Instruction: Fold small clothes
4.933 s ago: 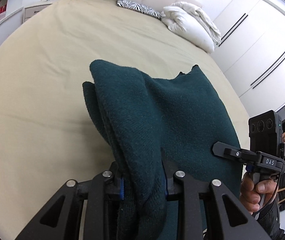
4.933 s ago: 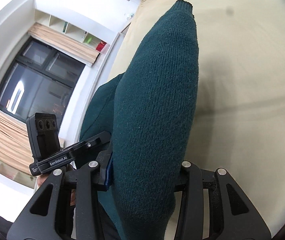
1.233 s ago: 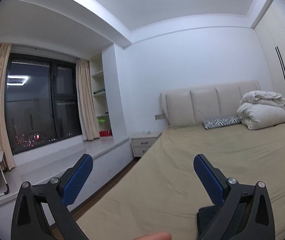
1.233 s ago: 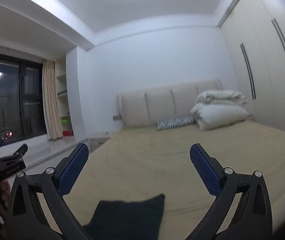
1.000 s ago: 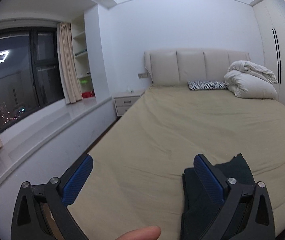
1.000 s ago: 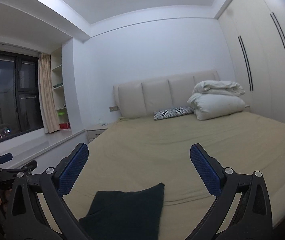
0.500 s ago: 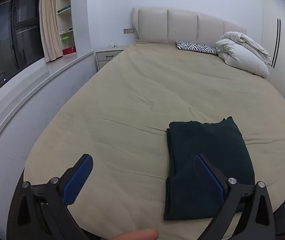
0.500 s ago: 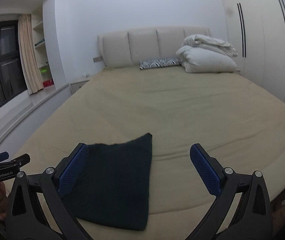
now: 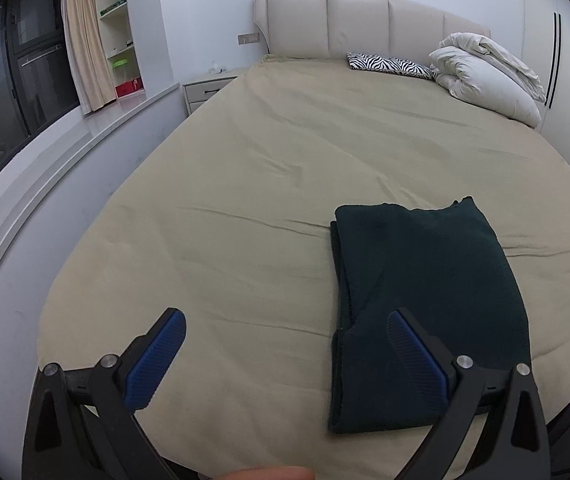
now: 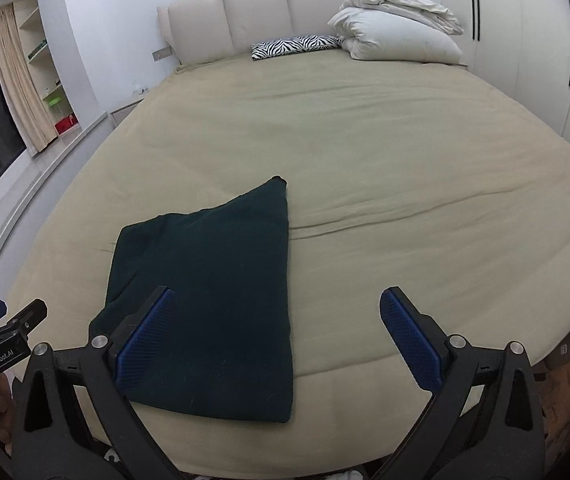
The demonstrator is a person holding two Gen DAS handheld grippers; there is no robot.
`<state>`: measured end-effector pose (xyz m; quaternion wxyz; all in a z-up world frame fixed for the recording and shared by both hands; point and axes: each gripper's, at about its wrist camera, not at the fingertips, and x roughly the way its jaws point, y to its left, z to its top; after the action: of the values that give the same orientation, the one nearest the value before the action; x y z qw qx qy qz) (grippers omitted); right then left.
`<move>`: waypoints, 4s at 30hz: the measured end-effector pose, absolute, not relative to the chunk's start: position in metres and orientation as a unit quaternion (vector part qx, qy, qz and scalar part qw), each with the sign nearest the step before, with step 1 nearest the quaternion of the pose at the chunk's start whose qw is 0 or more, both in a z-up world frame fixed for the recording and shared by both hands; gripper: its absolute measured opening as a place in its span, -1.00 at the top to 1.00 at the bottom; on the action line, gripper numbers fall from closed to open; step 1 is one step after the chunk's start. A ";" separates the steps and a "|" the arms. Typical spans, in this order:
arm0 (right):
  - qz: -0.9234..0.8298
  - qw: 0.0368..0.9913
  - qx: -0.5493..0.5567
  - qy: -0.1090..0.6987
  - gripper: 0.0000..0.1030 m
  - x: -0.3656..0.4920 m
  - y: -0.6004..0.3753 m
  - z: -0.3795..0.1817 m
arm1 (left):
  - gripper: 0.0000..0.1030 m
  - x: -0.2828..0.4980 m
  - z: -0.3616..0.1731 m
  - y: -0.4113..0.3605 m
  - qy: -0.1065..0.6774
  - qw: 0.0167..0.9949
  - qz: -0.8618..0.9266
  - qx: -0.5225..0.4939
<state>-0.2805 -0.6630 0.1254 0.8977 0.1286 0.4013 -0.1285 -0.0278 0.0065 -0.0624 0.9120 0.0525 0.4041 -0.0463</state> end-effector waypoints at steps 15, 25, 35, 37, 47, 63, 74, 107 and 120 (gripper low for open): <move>-0.118 0.894 0.102 0.420 -1.00 -0.280 -0.645 0.149 | -1.00 -0.025 -0.071 0.005 0.427 0.901 -0.047 0.059; -0.119 0.890 0.105 0.427 -1.00 -0.280 -0.637 0.150 | -1.00 -0.023 -0.083 0.007 0.447 0.891 -0.047 0.058; -0.114 0.890 0.102 0.430 -1.00 -0.278 -0.632 0.147 | -1.00 -0.025 -0.085 0.006 0.450 0.890 -0.049 0.058; -0.114 0.889 0.100 0.431 -1.00 -0.278 -0.631 0.145 | -1.00 -0.025 -0.085 0.007 0.450 0.890 -0.048 0.058; -0.108 0.887 0.101 0.438 -1.00 -0.277 -0.623 0.140 | -1.00 -0.026 -0.084 0.011 0.449 0.891 -0.046 0.052; -0.104 0.886 0.105 0.440 -1.00 -0.279 -0.621 0.136 | -1.00 -0.026 -0.084 0.012 0.448 0.891 -0.044 0.051; -0.103 0.885 0.106 0.442 -1.00 -0.279 -0.621 0.134 | -1.00 -0.029 -0.083 0.012 0.448 0.892 -0.044 0.050; -0.103 0.880 0.116 0.448 -1.00 -0.281 -0.629 0.126 | -1.00 -0.031 -0.083 0.012 0.449 0.891 -0.047 0.051; -0.103 0.879 0.117 0.451 -1.00 -0.282 -0.630 0.124 | -1.00 -0.030 -0.084 0.012 0.450 0.890 -0.048 0.051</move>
<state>-0.2816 -0.6302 0.1243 0.8787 0.1174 0.4510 -0.1034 -0.0303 0.0118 -0.0837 0.8905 0.0511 0.4495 -0.0483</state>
